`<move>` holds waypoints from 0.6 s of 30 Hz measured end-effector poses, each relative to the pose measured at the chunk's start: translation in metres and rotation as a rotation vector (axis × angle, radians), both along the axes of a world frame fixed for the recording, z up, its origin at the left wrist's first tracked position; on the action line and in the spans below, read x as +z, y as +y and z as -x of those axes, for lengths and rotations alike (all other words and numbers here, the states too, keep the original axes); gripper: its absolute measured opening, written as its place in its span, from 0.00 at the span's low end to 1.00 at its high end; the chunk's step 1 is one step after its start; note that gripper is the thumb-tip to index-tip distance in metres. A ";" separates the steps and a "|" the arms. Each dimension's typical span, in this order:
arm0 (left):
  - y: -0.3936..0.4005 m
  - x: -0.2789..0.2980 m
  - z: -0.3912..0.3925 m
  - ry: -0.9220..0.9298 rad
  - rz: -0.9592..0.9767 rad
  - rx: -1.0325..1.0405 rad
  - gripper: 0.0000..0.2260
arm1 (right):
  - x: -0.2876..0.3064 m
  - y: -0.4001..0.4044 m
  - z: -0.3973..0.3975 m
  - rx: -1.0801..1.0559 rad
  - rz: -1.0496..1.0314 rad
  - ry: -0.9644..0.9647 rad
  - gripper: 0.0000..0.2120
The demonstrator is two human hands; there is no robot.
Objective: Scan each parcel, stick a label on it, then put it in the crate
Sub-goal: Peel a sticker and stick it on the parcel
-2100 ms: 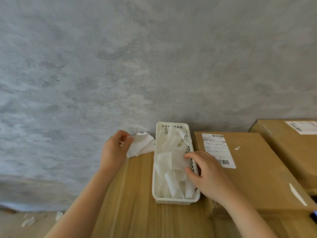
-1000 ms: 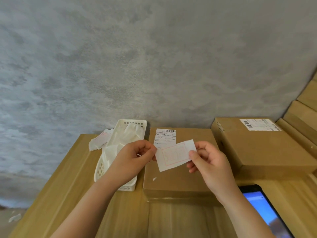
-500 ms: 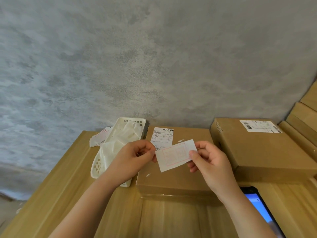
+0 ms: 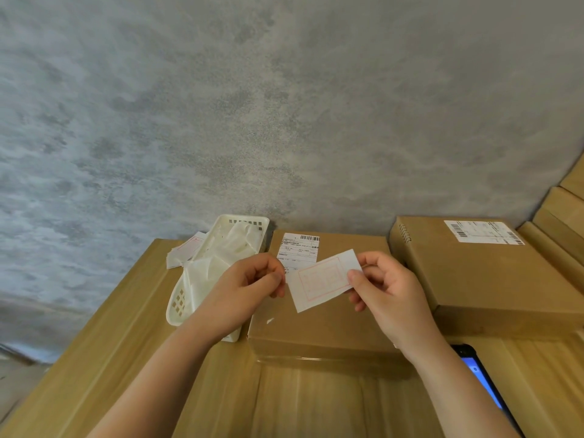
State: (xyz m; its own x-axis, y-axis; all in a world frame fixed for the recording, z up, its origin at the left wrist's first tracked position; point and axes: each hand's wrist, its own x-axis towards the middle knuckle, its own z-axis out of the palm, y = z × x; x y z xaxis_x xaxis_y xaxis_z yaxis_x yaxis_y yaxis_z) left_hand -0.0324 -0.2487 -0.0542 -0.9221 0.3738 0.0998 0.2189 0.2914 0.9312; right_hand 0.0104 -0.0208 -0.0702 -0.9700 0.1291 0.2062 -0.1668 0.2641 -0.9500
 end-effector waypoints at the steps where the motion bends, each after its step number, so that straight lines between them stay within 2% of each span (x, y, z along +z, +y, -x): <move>1: -0.001 0.000 0.000 0.002 -0.002 -0.004 0.08 | 0.000 0.000 0.000 0.006 0.003 -0.002 0.05; 18: -0.001 -0.003 0.004 -0.008 0.043 0.001 0.09 | -0.001 -0.001 -0.001 0.033 0.001 -0.013 0.06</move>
